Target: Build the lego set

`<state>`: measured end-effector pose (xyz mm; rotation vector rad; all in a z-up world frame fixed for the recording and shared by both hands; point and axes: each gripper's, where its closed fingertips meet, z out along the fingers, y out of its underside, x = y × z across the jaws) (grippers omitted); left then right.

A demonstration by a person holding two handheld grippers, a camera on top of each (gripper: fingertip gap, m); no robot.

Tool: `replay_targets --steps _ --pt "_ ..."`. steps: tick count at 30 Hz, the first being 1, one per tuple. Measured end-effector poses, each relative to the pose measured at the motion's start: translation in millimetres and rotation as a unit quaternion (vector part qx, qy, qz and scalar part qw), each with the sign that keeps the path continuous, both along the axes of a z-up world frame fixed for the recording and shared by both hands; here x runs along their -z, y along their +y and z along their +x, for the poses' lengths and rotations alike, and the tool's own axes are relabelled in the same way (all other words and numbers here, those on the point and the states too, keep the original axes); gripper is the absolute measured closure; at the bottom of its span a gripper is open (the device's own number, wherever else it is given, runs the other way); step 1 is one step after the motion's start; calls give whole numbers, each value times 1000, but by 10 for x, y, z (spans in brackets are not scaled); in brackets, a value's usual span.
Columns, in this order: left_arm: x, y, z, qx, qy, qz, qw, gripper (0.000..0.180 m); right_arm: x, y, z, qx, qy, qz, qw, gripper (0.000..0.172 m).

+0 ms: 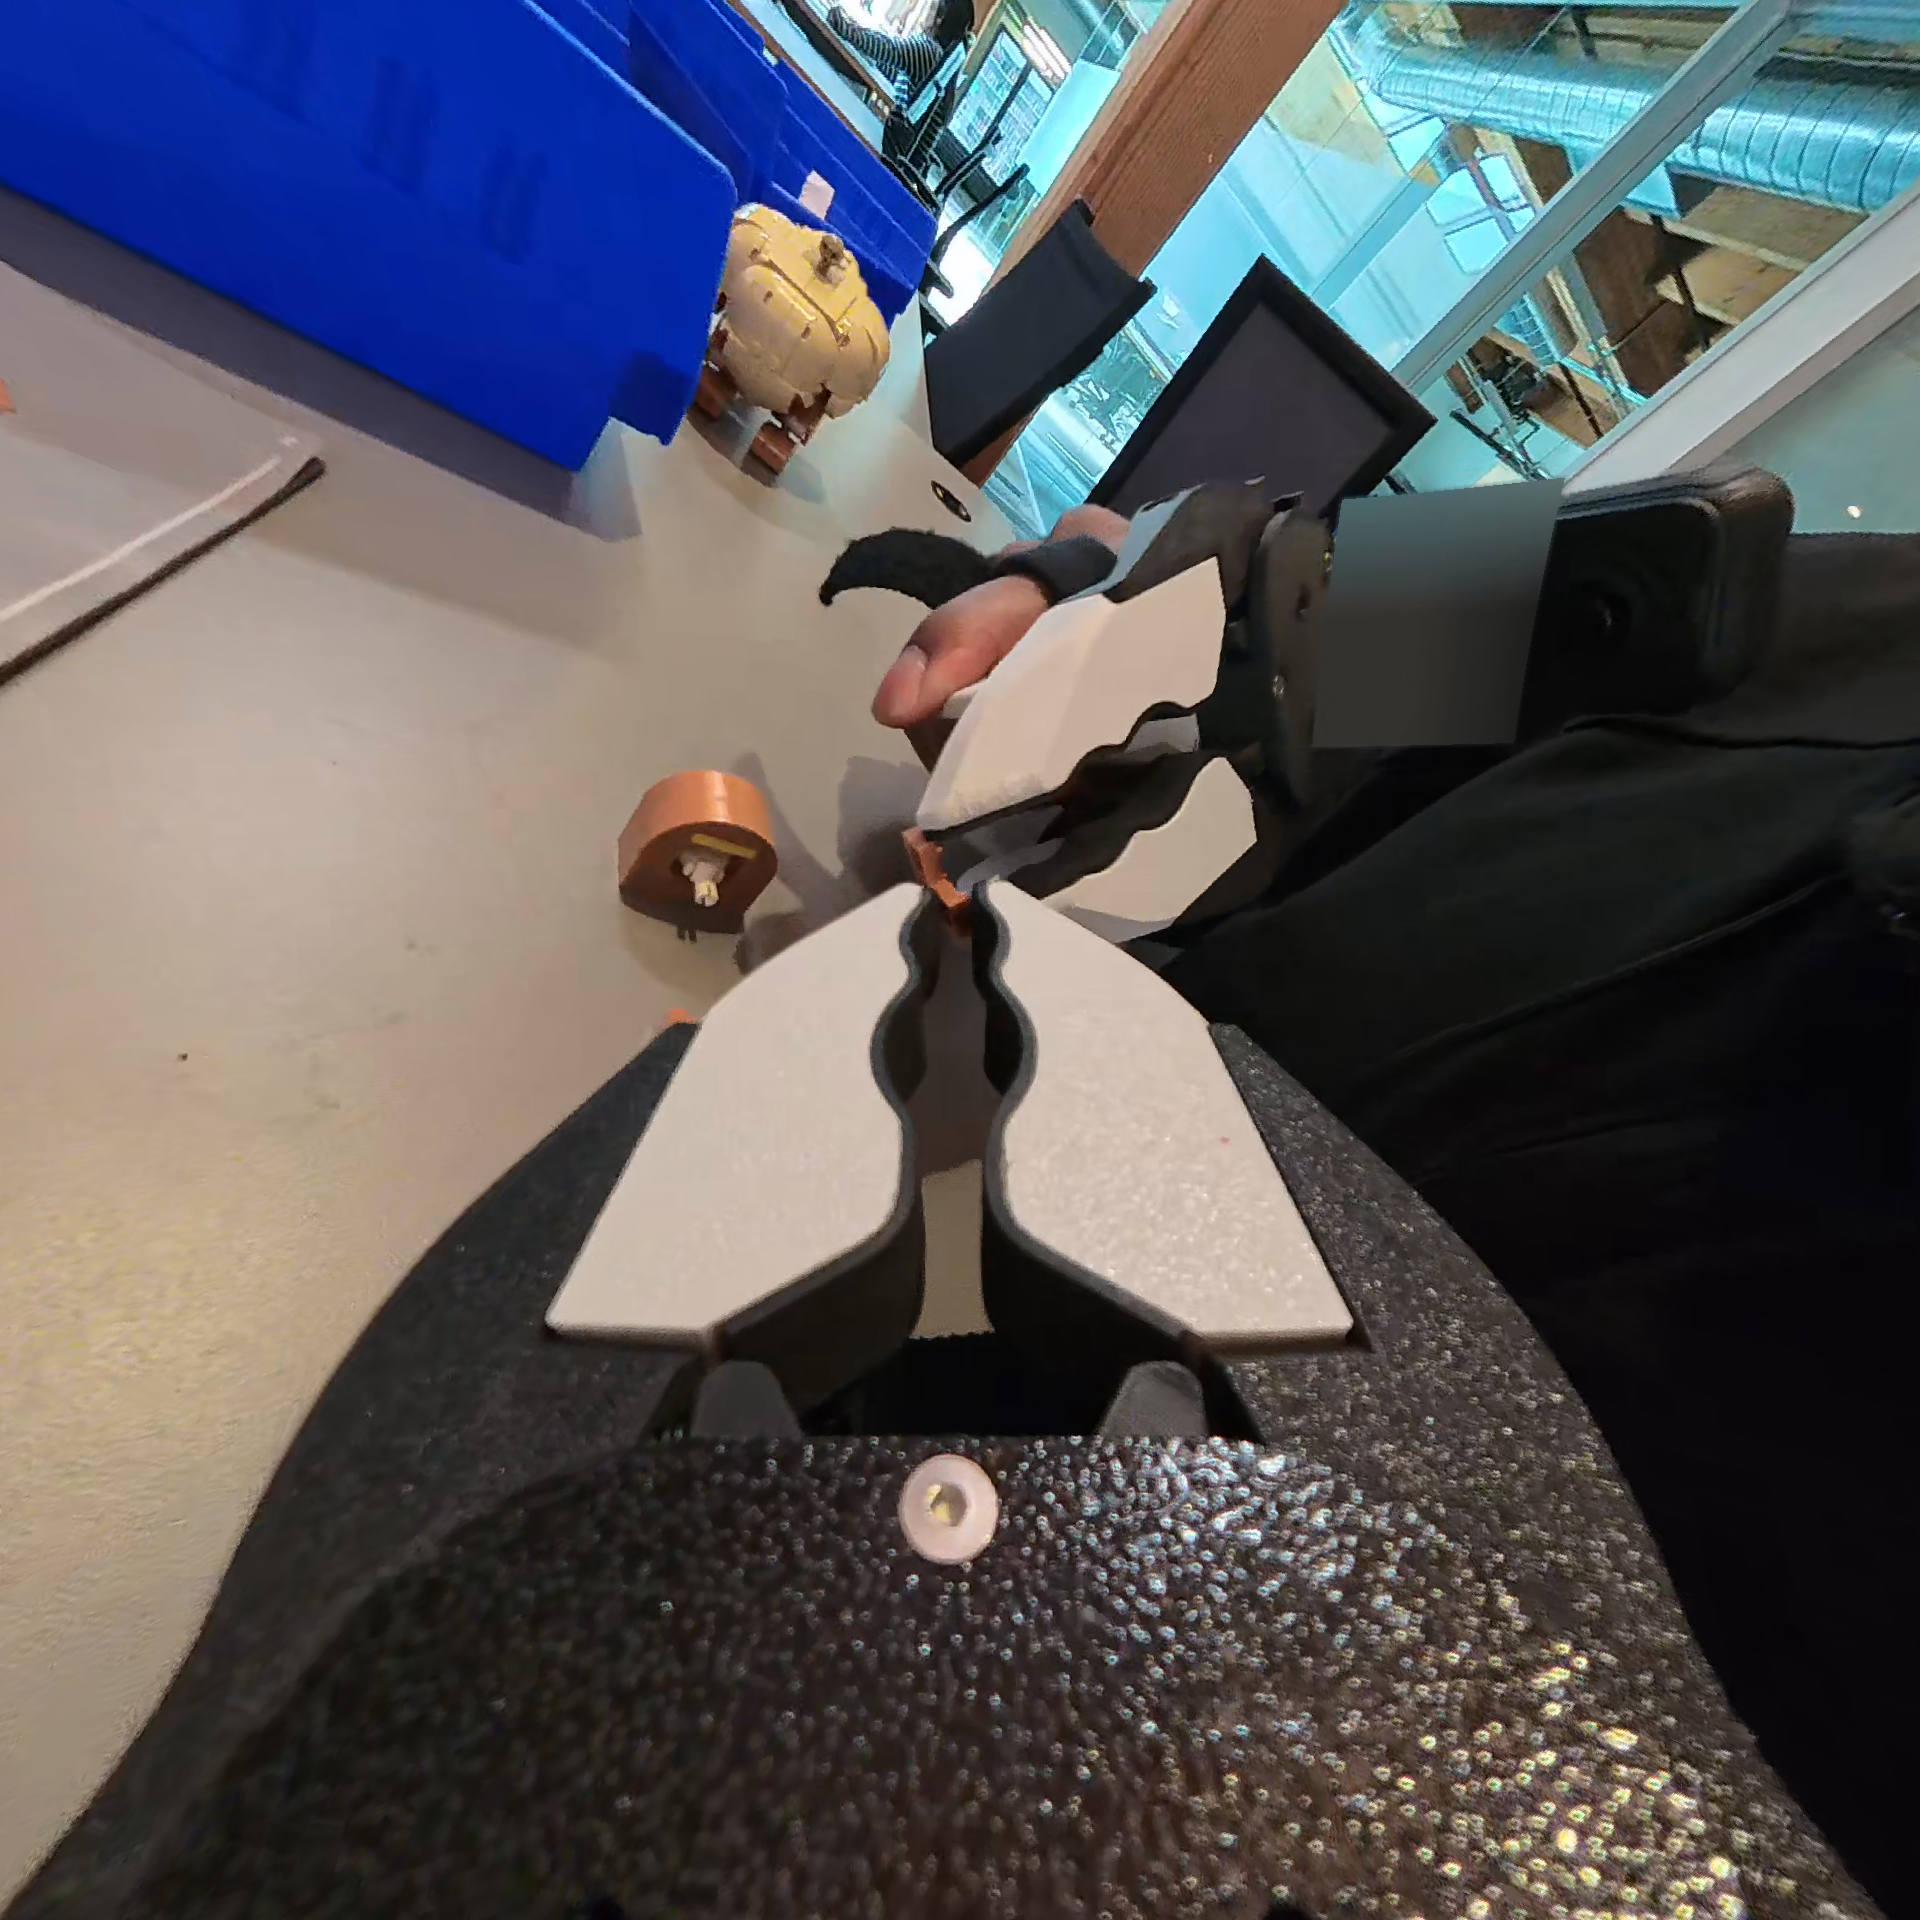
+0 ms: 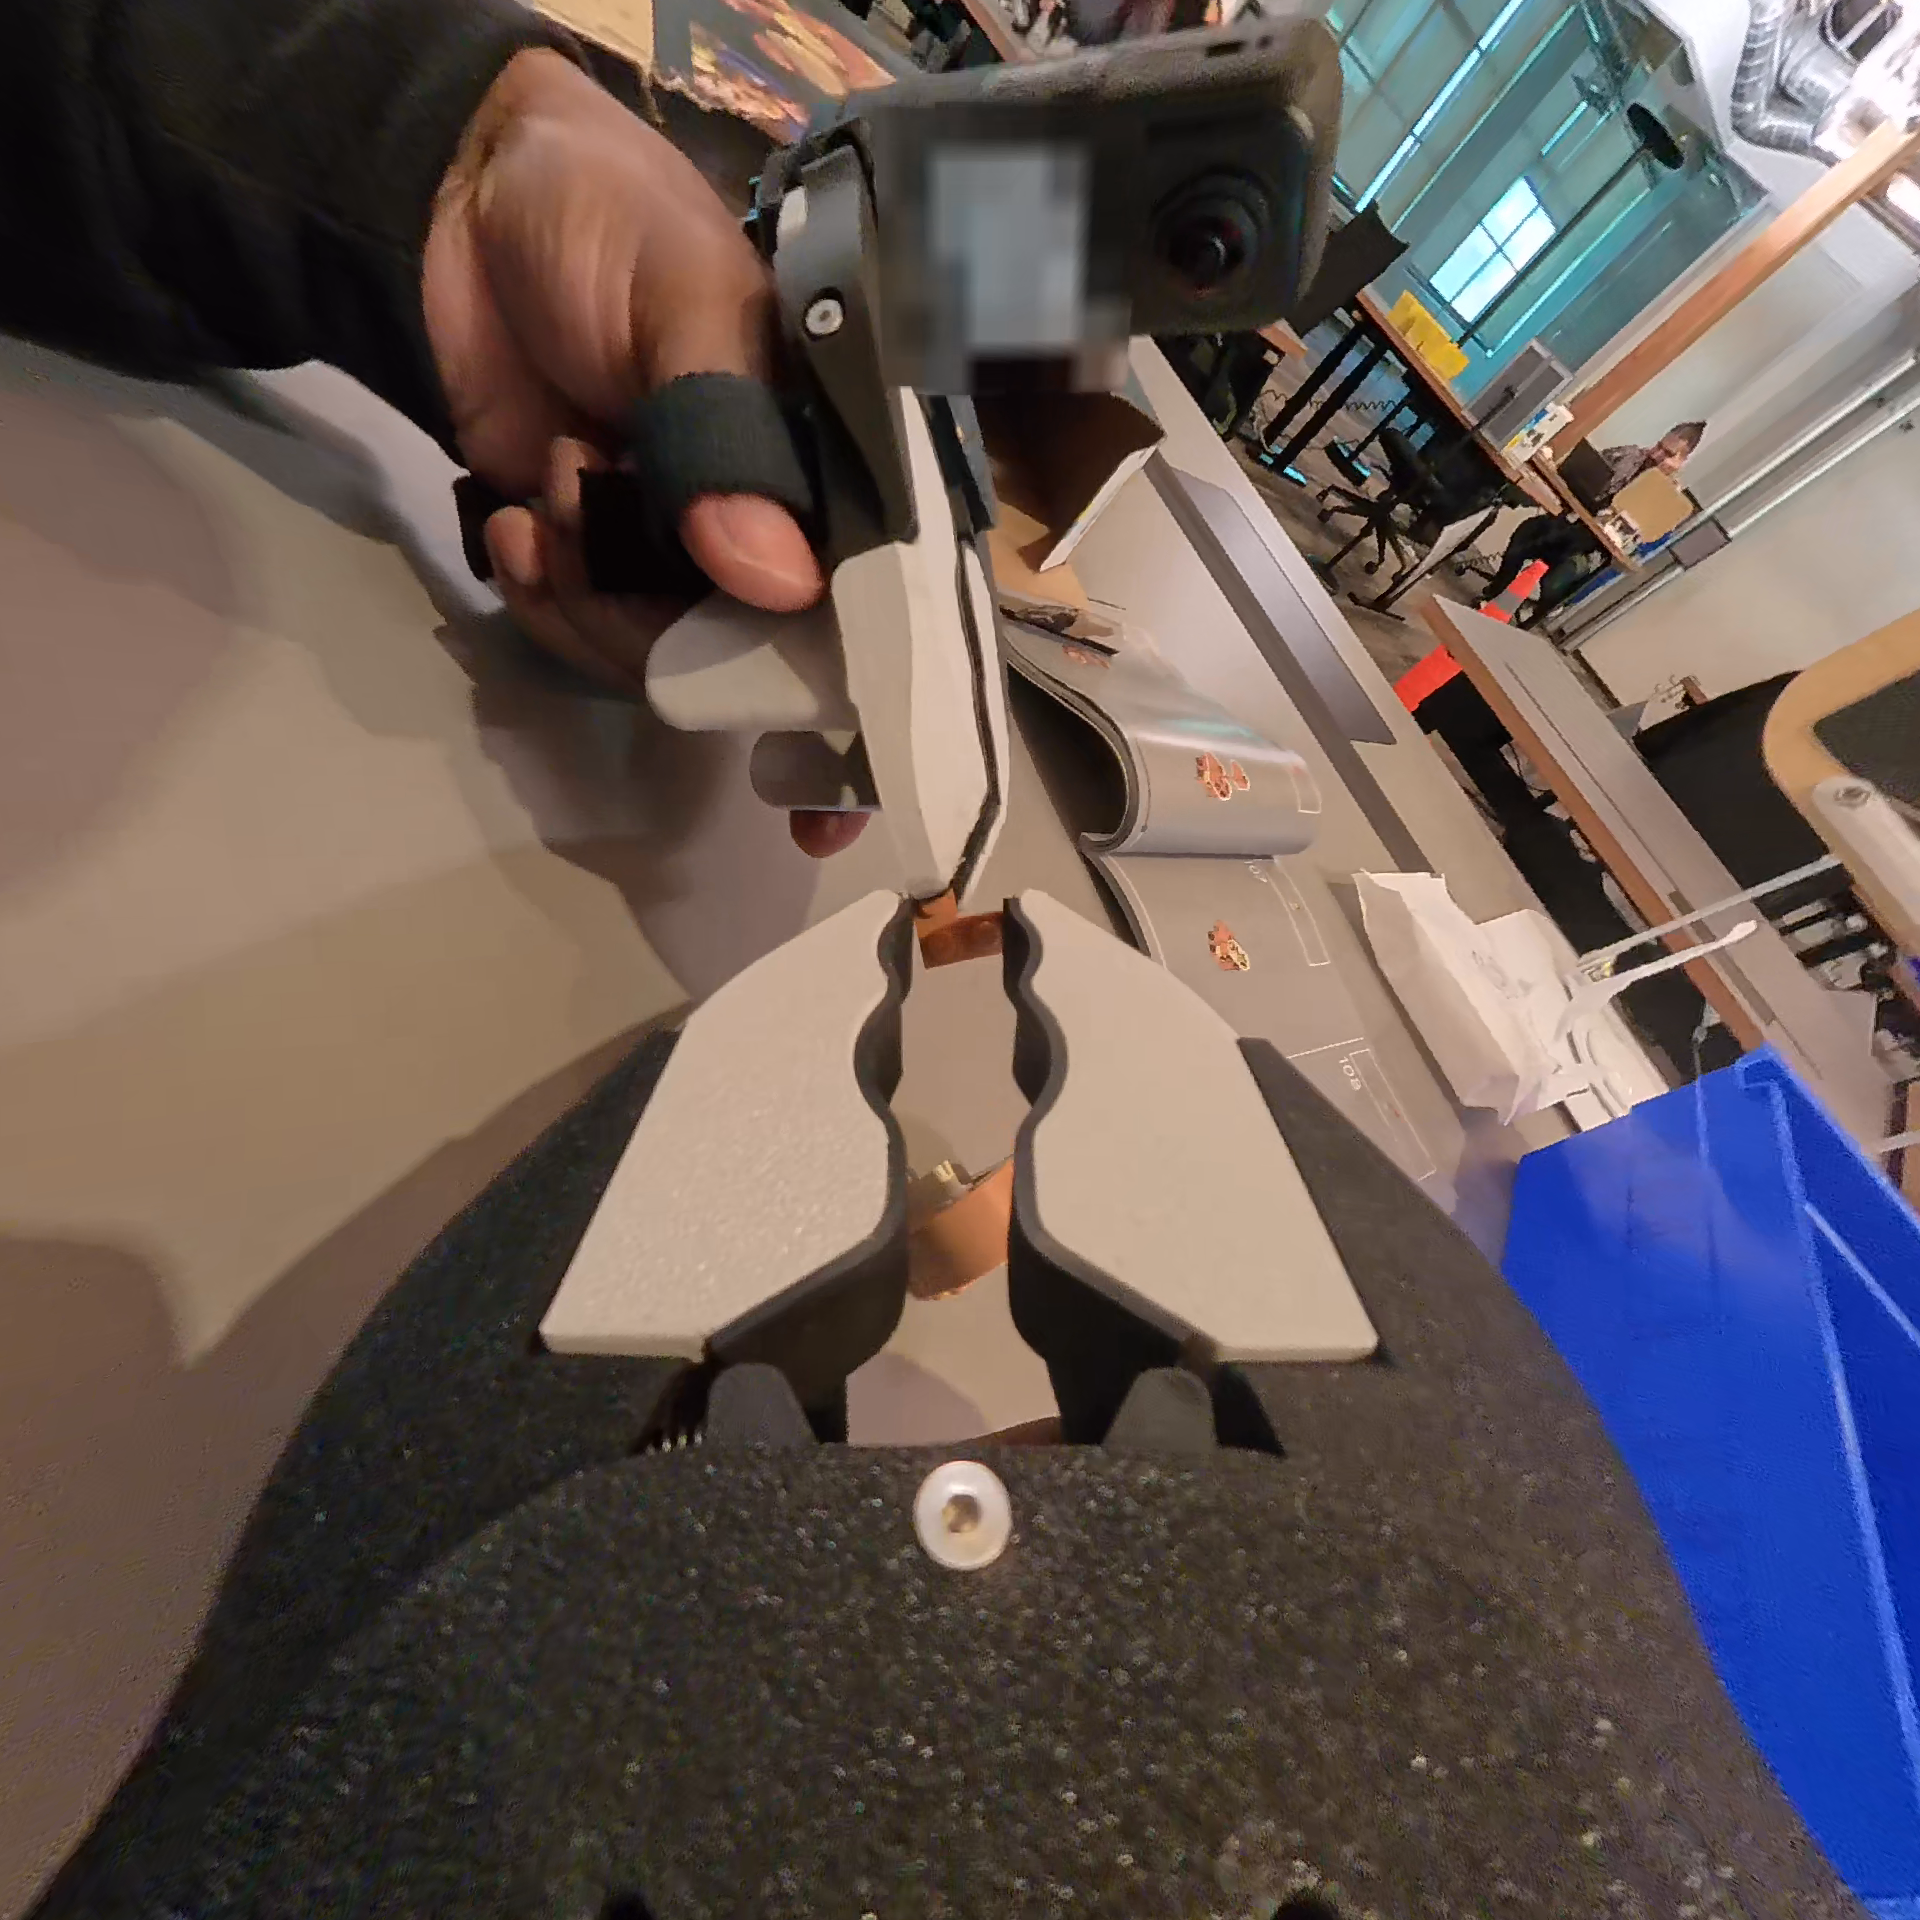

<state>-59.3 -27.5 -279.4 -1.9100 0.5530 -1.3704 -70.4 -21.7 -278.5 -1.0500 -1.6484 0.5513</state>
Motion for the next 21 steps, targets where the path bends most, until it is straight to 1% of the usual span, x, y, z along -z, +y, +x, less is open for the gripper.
replay_targets --steps 3,5,8,10,12,14,17,21 --pt "-11 -17 -10 7 -9 -5 1000 177 -27 22 23 -24 -8 56 998 153" --pt "-36 -35 -12 13 -15 -7 1000 177 -19 27 52 -56 -27 102 993 148" --pt "-46 -45 -11 16 -17 -9 1000 177 20 -3 74 -110 -57 152 980 145" --pt "-17 -50 -17 17 -11 -17 1000 177 28 11 66 -131 -70 193 970 140" --pt "7 -62 -21 22 -8 -25 999 177 41 31 58 -149 -81 240 956 139" --pt "26 -83 -13 30 -7 -32 999 177 75 37 52 -172 -90 283 939 141" --pt "58 -112 11 40 0 -38 998 177 99 35 28 -193 -96 327 920 151" --pt "80 -138 26 47 4 -45 998 177 90 -32 11 -213 -89 352 907 152"
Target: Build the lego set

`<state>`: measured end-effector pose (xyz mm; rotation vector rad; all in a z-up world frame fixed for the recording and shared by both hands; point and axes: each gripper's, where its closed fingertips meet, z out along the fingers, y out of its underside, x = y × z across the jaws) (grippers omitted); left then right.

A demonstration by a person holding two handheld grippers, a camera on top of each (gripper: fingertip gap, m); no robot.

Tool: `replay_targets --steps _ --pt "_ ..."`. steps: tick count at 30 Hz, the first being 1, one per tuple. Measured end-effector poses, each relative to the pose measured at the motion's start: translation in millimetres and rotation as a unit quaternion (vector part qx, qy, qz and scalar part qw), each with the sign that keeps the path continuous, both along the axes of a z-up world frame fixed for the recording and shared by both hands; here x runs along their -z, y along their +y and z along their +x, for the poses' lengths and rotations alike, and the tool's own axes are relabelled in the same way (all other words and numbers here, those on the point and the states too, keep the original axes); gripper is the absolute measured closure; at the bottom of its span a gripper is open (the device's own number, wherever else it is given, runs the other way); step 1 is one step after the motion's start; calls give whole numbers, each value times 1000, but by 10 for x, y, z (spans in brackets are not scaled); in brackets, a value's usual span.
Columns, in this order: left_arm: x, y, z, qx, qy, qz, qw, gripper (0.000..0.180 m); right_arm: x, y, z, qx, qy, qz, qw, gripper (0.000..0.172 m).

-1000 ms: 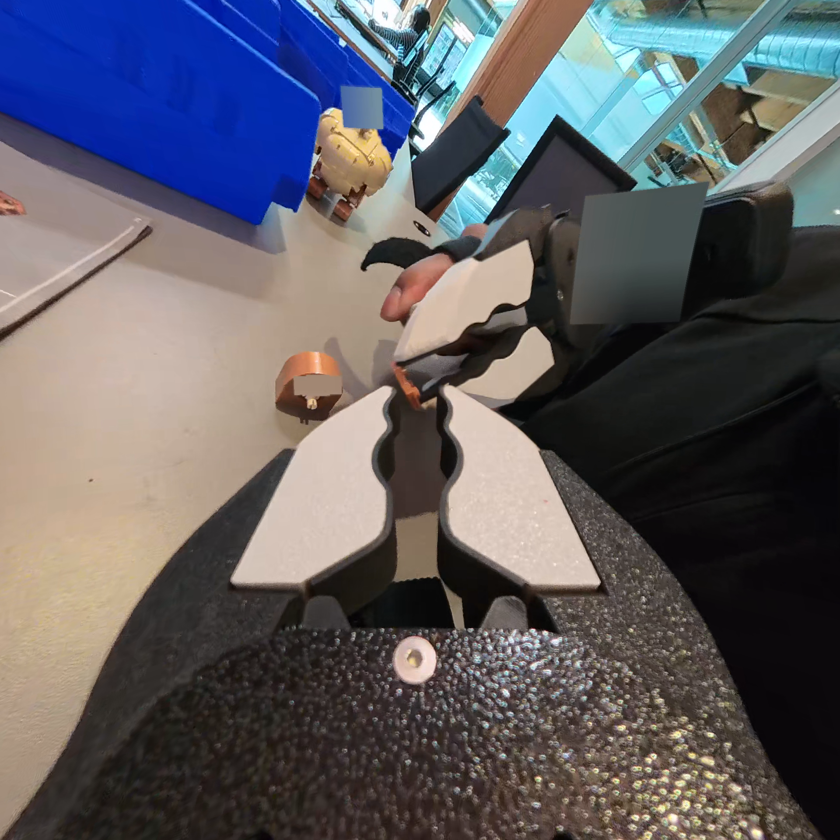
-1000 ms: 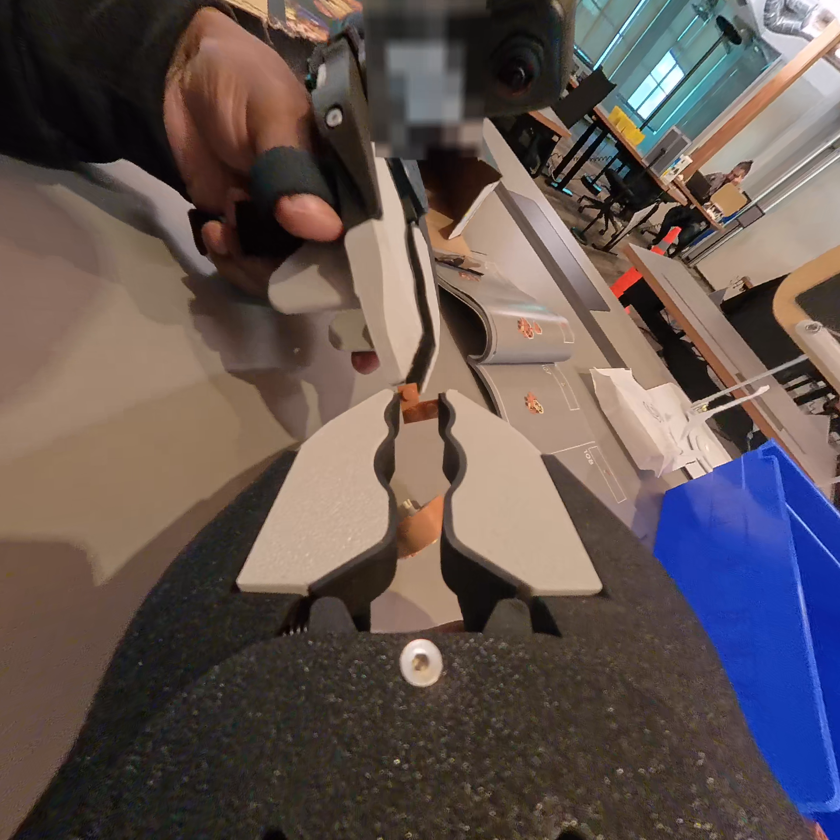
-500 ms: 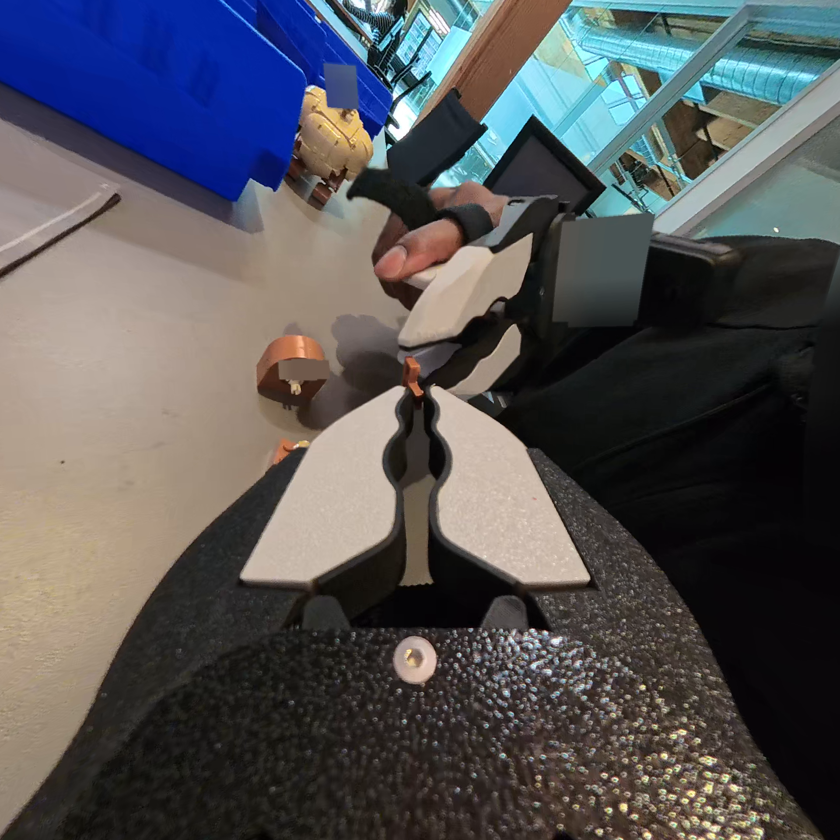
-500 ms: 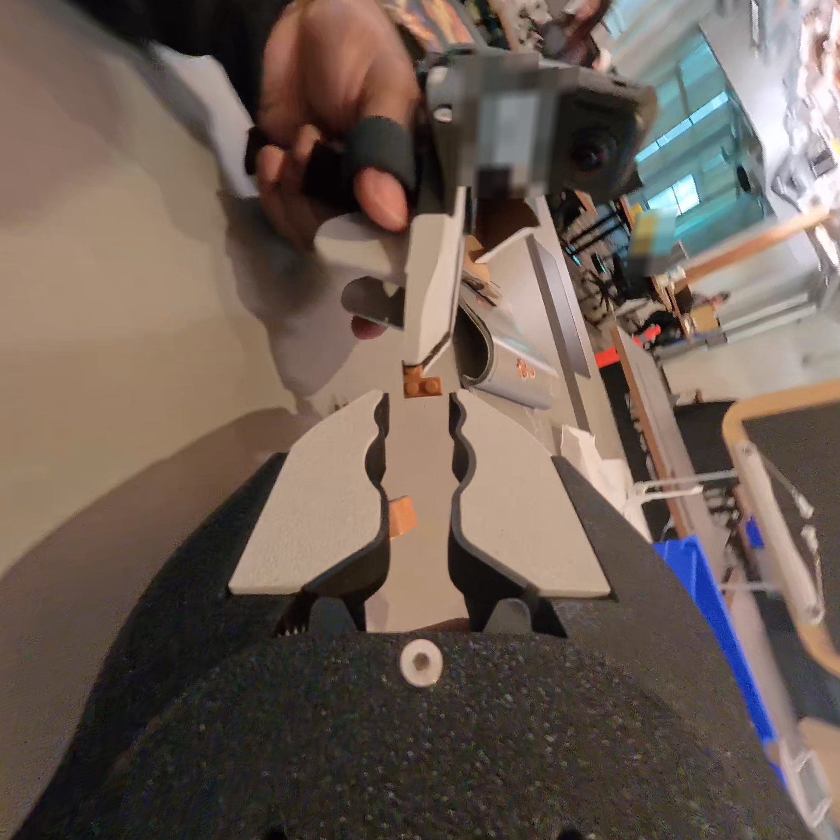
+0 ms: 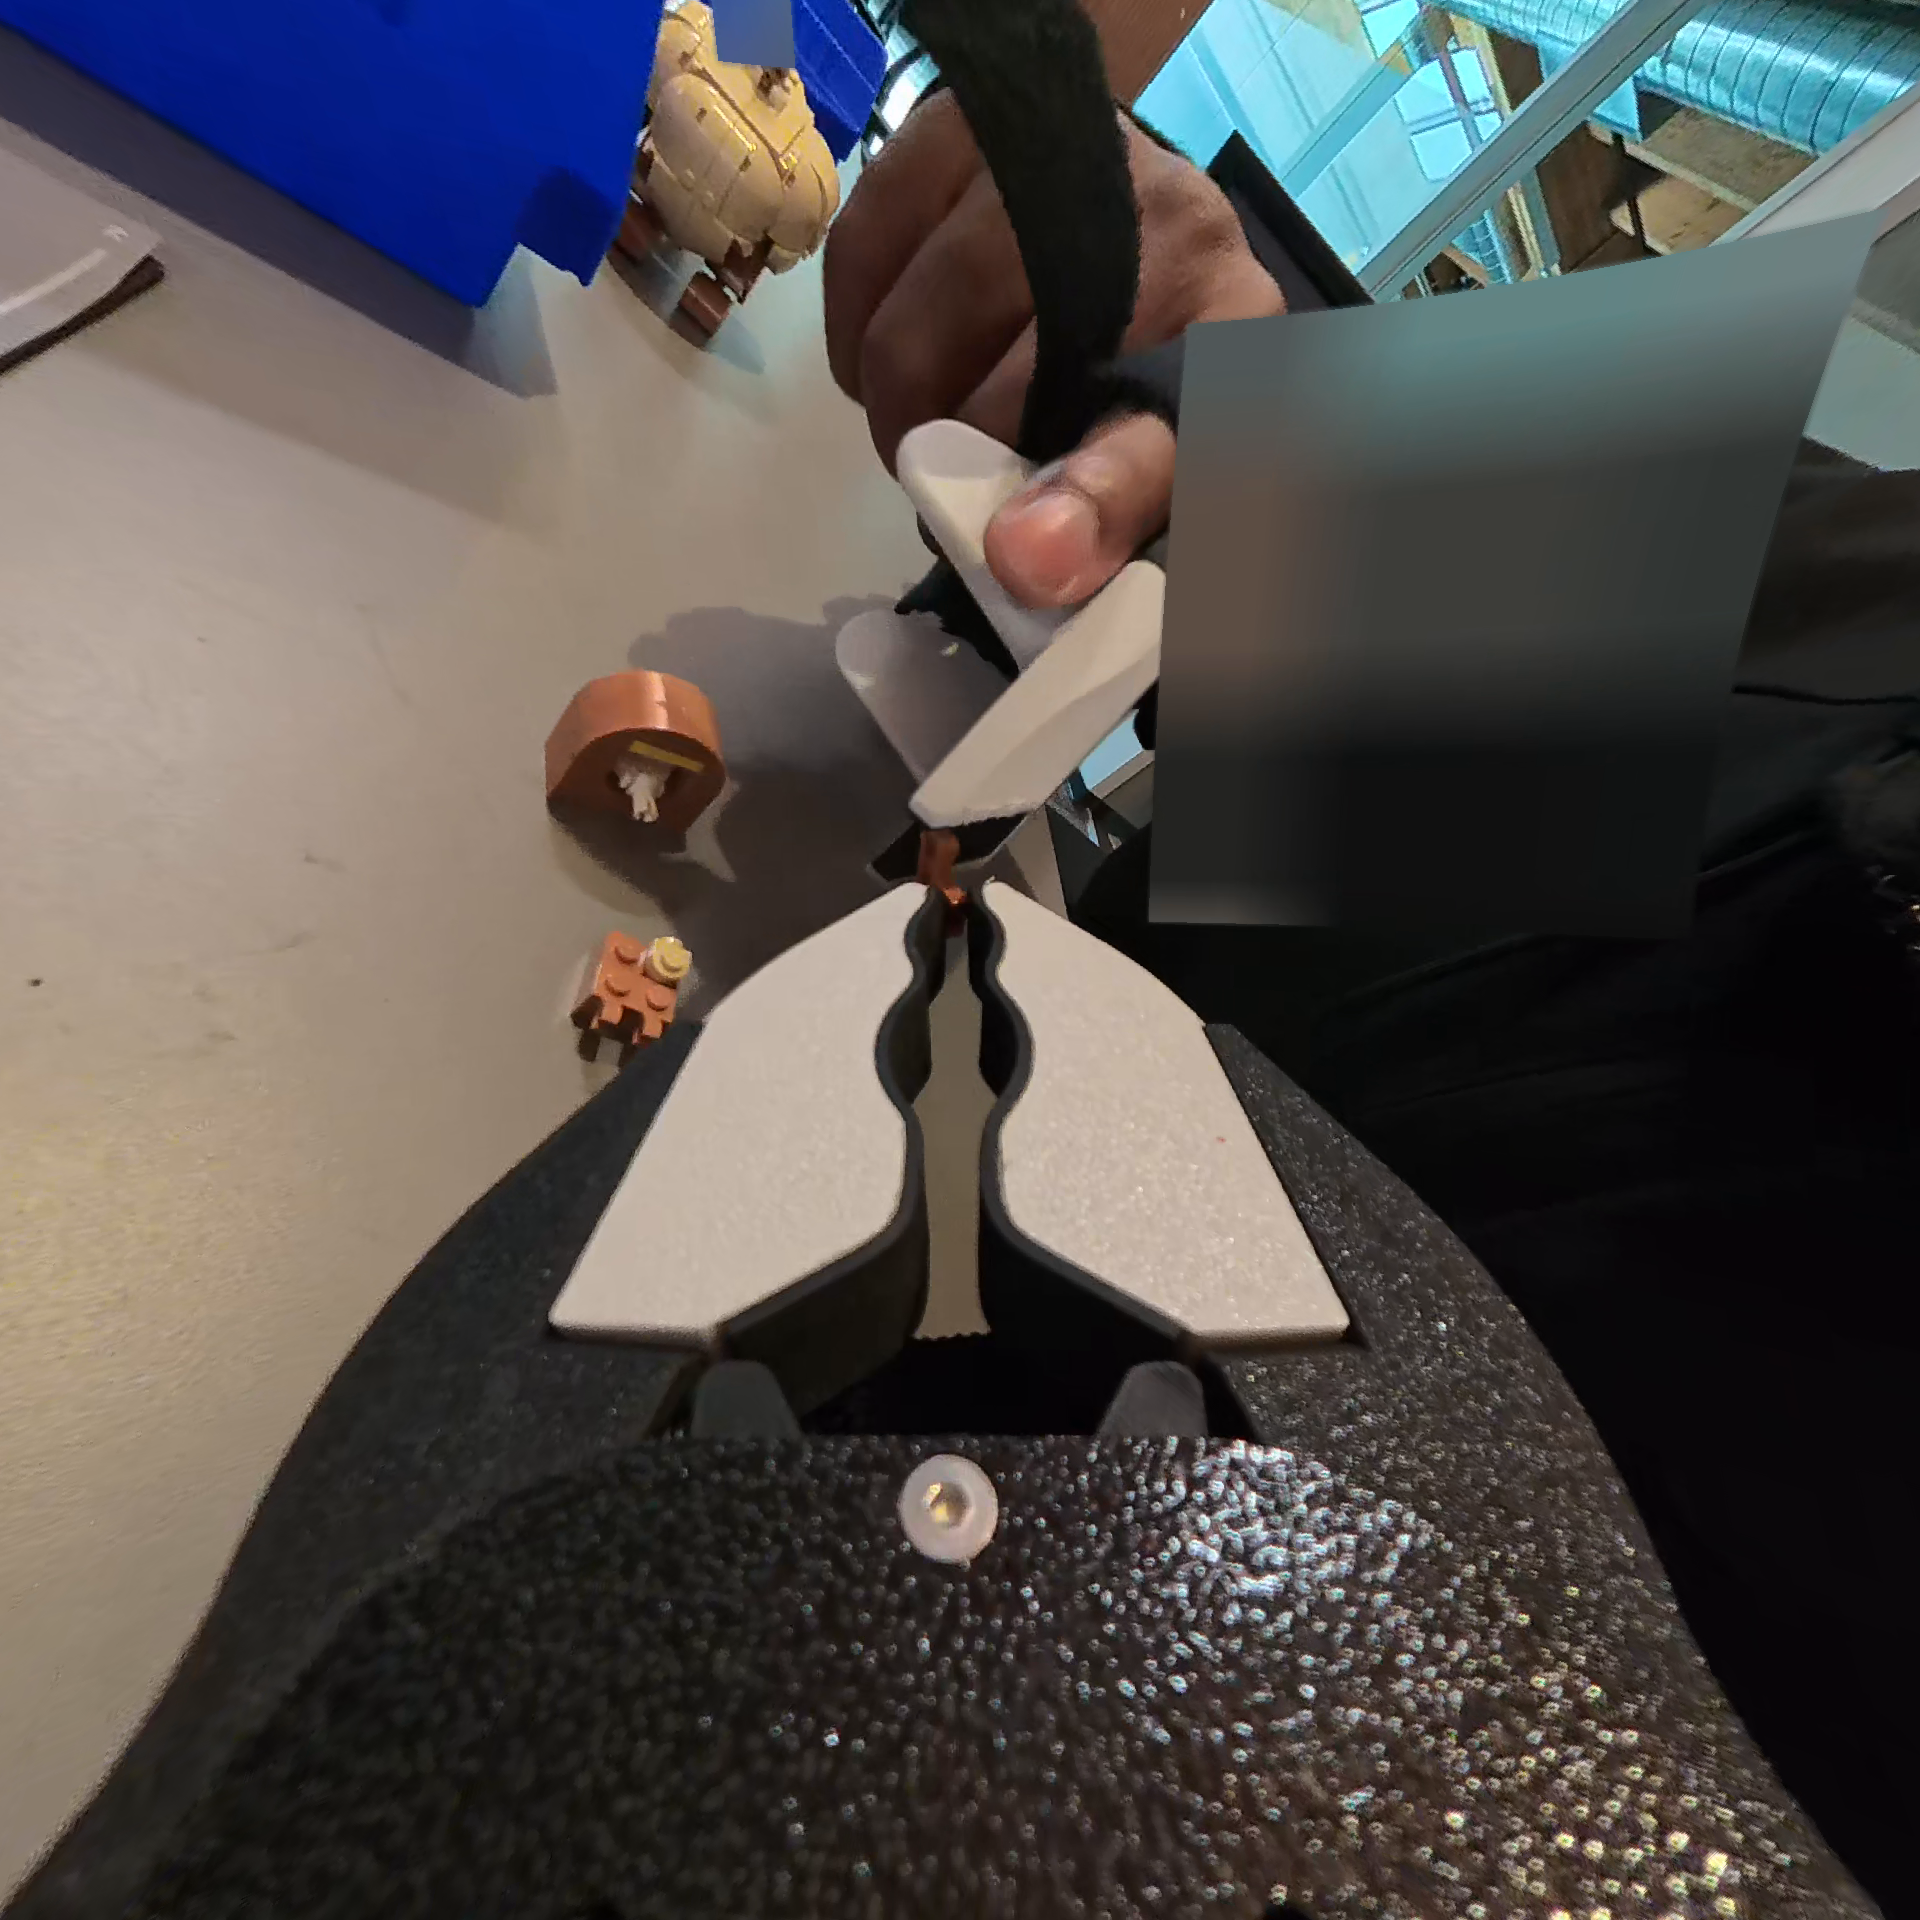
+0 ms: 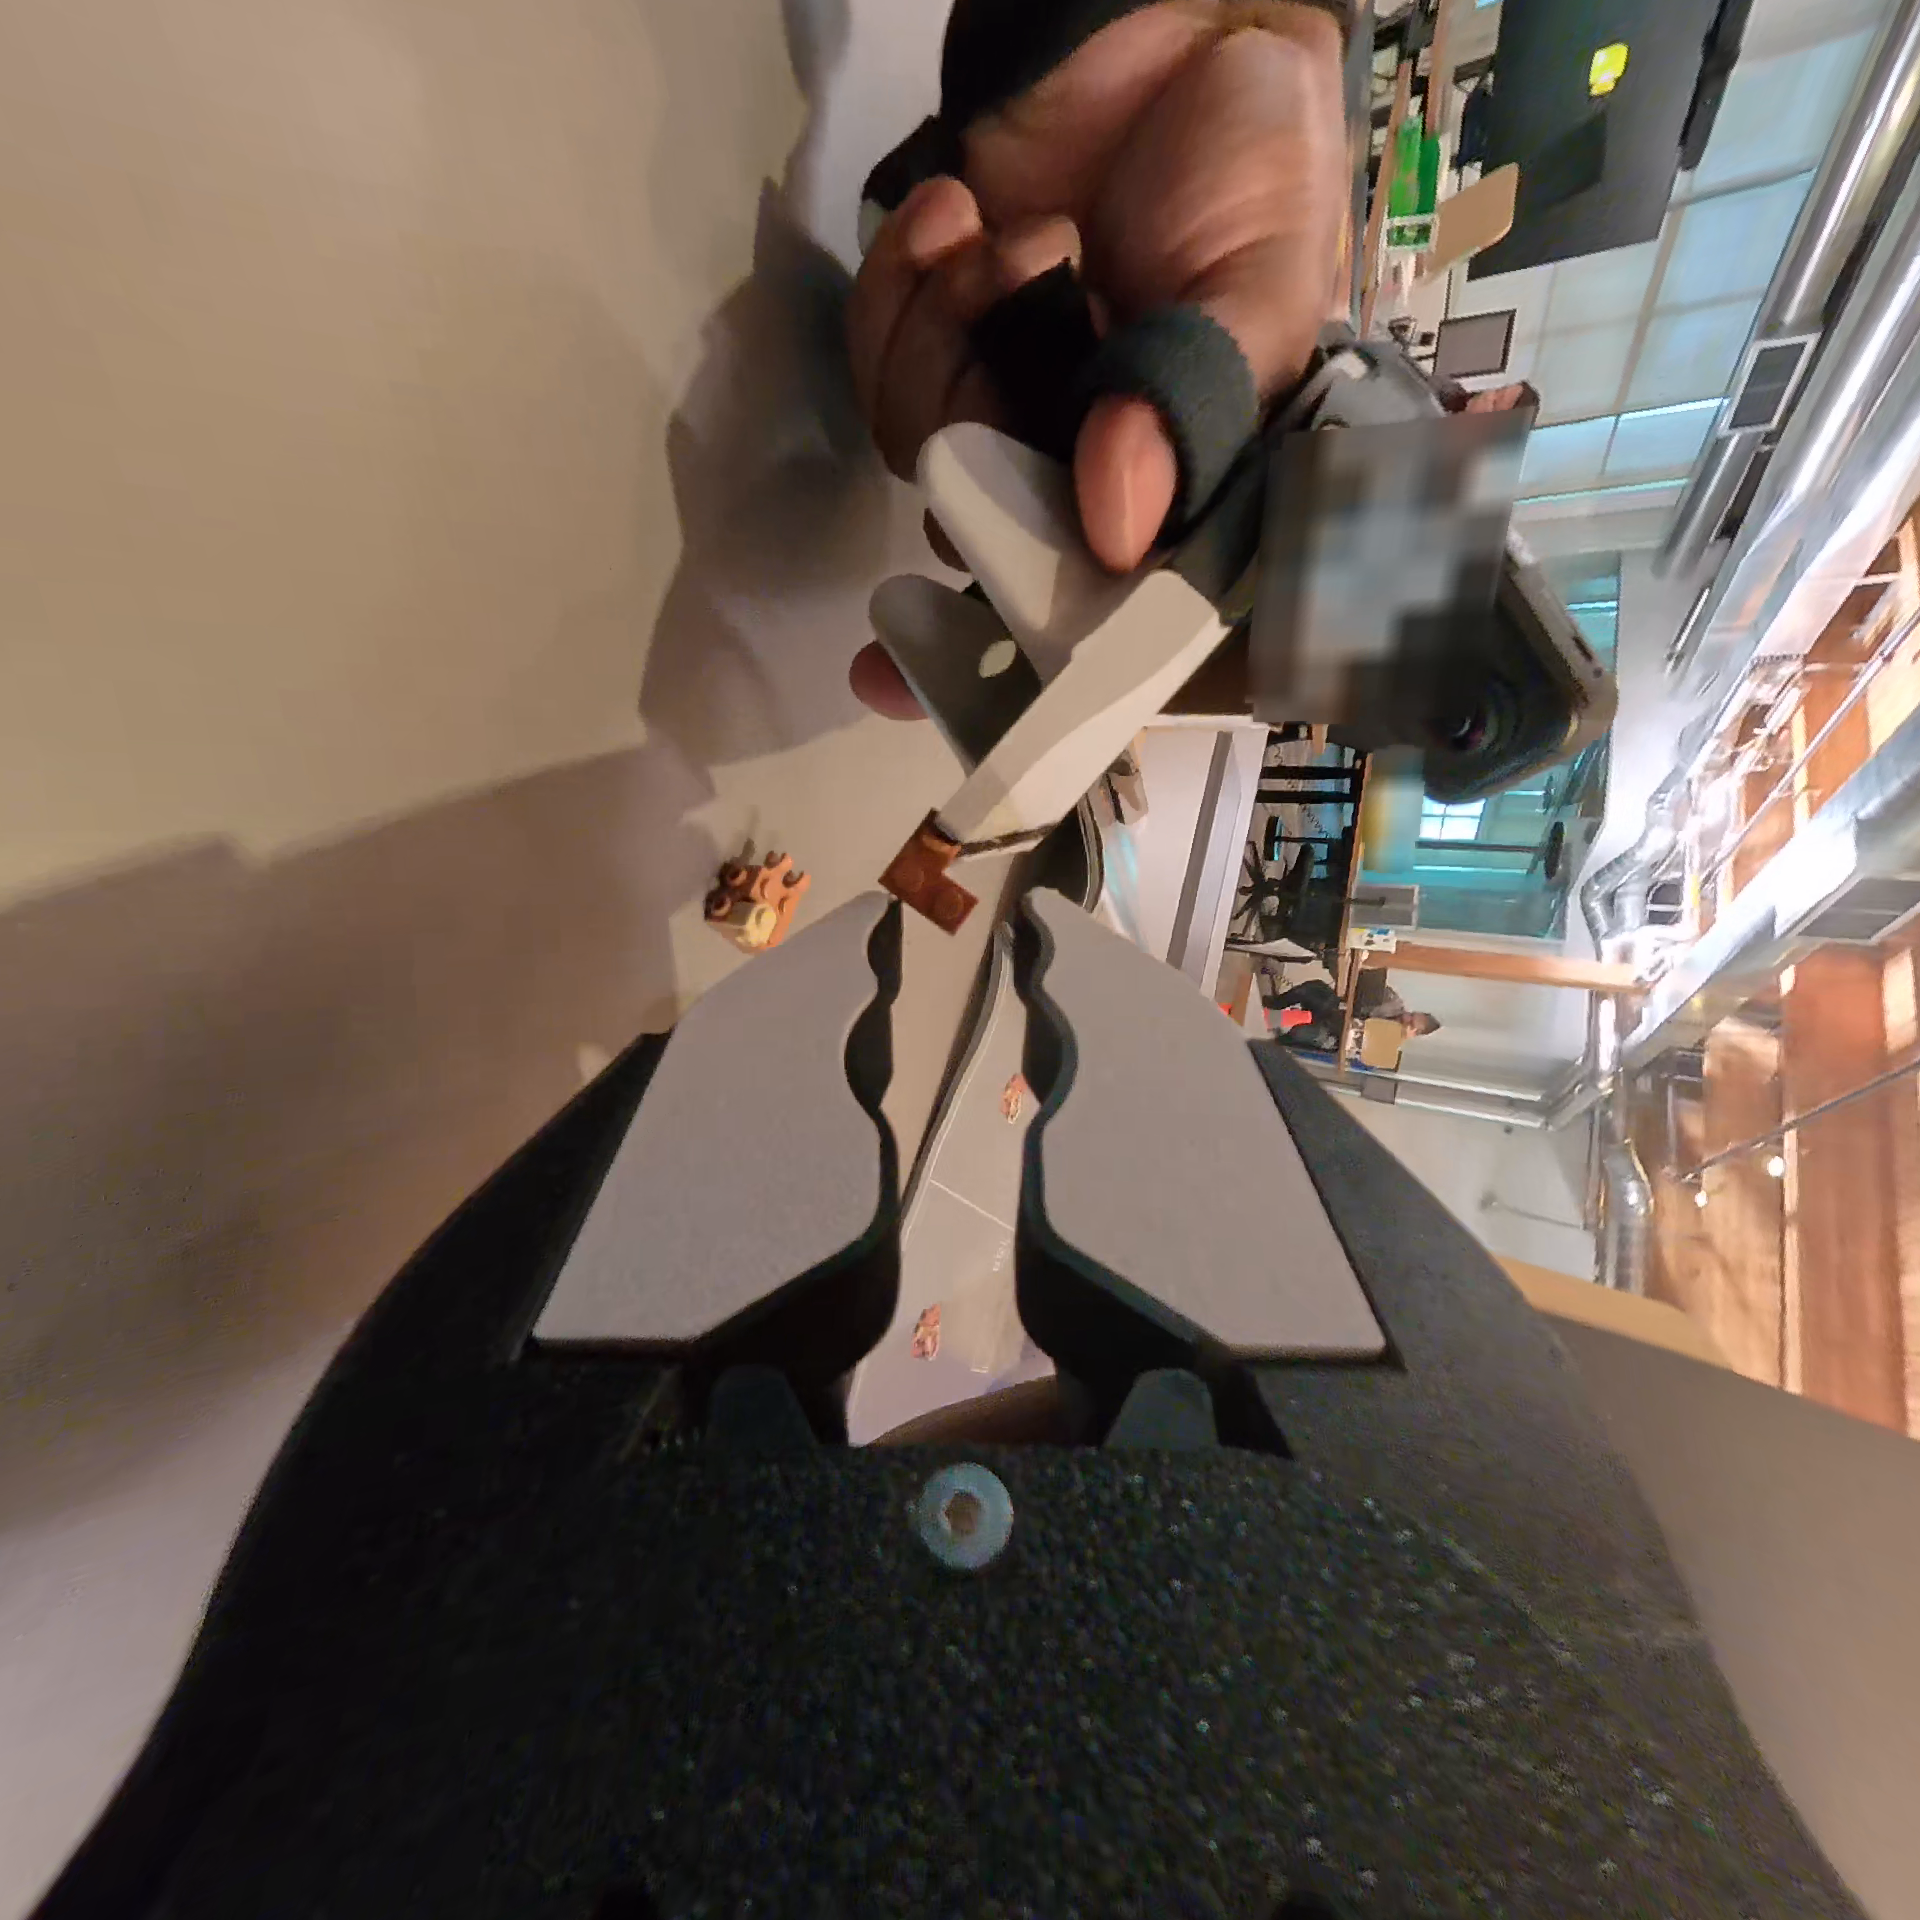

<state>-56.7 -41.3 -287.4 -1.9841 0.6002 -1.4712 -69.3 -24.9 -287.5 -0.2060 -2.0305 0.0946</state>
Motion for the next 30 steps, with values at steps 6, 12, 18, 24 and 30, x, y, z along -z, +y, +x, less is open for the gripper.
replay_targets --steps 6,12,18,24,30 --pt "27 -4 9 1 4 -6 1000 177 77 -31 11 -10 -7 35 999 159" --pt "-71 101 -46 -31 -20 14 999 177 25 62 -24 71 21 -25 997 162" --pt "-237 241 -150 -88 -26 65 994 161 -132 295 -46 271 117 -251 922 163" --pt "-201 320 -105 -120 -6 84 989 160 -93 276 -99 361 173 -398 825 163" --pt "-179 310 -136 -122 -2 84 989 176 -79 241 -133 363 183 -410 817 163"
